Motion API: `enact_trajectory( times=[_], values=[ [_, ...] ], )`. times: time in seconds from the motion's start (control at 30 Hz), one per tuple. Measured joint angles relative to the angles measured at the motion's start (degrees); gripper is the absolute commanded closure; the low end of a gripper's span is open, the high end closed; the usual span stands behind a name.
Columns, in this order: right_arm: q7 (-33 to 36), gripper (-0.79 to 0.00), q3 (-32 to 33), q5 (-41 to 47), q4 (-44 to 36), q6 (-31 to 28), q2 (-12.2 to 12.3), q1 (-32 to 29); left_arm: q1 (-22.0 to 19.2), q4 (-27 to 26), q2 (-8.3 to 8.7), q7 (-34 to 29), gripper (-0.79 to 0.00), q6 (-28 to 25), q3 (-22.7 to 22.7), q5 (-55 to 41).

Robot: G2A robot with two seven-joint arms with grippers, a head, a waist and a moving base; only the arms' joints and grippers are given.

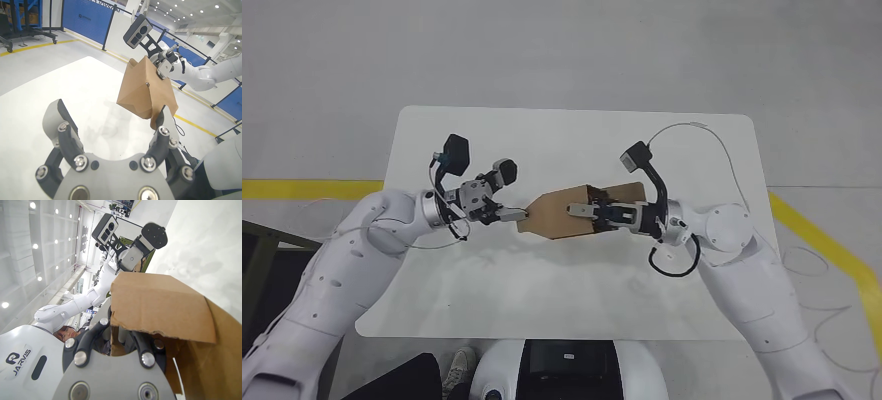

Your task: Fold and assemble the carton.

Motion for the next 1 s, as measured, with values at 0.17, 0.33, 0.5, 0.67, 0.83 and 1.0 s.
enact_trajectory(
  times=[0.17, 0.33, 0.5, 0.67, 0.83, 1.0],
  values=[
    [0.0, 0.0, 0.0, 0.3, -0.3, -0.1, 0.0, 0.0, -0.3, 0.3, -0.36, -0.6, -0.785, -1.1, 0.1, -1.0],
    [0.3, 0.0, -0.3, 1.2, -0.7, -0.3, 0.0, -0.1, -0.4, 0.3, -0.7, -1.1, -0.785, -1.5, 0.5, -2.4],
    [0.6, 0.0, -0.7, 2.1, -0.5, -0.5, 0.0, 0.1, -0.7, 0.5, -0.98, -1.7, -0.785, -1.5, 0.8, -3.2],
    [0.8, 0.0, -0.9, 2.7, -0.3, -0.8, -0.1, 0.3, -0.6, 0.1, -1.08, -1.8, -0.785, -1.5, 0.6, -3.8],
    [1.0, 0.0, -1.1, 3.0, 0.0, -0.6, -0.1, 0.5, -0.6, 0.2, -0.95, -1.0, -0.785, -1.5, -0.7, -3.8],
    [1.2, 0.0, -1.3, 2.9, 0.0, -0.5, -0.1, 0.6, 0.3, 0.0, -0.71, 0.3, -0.785, -1.5, -2.4, -2.7]
  ],
)
